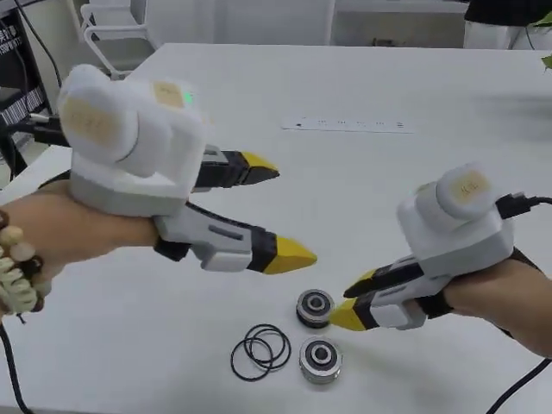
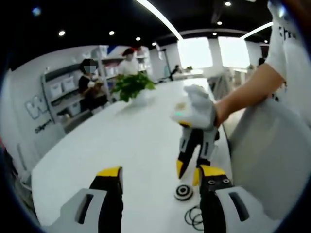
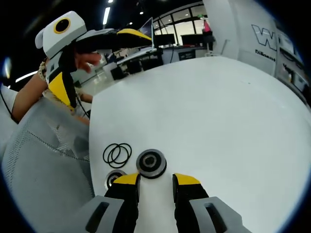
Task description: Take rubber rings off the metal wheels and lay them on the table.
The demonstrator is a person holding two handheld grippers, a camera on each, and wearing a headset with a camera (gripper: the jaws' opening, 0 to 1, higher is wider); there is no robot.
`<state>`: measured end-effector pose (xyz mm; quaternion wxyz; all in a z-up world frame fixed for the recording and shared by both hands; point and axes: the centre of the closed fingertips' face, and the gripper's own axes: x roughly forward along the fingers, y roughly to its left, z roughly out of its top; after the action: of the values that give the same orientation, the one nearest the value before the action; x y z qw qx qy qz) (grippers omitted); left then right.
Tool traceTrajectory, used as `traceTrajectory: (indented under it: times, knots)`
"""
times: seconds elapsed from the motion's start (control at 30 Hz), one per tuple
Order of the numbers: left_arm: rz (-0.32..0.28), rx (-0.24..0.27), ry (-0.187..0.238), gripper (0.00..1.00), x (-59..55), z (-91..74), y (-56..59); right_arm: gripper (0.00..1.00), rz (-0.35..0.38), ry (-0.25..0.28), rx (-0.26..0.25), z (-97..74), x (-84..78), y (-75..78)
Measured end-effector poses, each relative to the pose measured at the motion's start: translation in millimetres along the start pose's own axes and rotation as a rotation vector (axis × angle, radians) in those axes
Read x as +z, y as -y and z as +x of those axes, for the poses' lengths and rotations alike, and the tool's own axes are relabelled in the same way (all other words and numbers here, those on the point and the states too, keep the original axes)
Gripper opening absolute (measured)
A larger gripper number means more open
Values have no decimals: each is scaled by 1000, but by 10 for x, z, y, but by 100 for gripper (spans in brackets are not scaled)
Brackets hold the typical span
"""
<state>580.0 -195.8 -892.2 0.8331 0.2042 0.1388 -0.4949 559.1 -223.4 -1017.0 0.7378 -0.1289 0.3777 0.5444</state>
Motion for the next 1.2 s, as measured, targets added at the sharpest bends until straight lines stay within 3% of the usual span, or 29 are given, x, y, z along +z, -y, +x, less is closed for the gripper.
traceTrajectory:
  times: [0.1, 0.27, 0.43, 0.6, 0.87, 1.2]
  knots:
    - [22, -25, -7, 61, -36, 146, 50, 26, -18, -3, 6, 29, -24, -10]
    - [50, -67, -41, 58, -192, 303, 151, 25, -33, 8, 15, 61, -40, -23]
    - [7, -46, -39, 53, -405, 391, 178, 23, -48, 23, 17, 69, -33, -25]
    - [-18, -59, -94, 51, -644, 441, 209, 23, -62, 40, 21, 85, -9, -50]
    - [-44, -84, -105, 36, -743, 505, 278, 22, -78, 46, 18, 115, -11, -53]
    - [-54, -128, -146, 27, -871, 566, 409, 20, -94, 41, 13, 134, -24, -53]
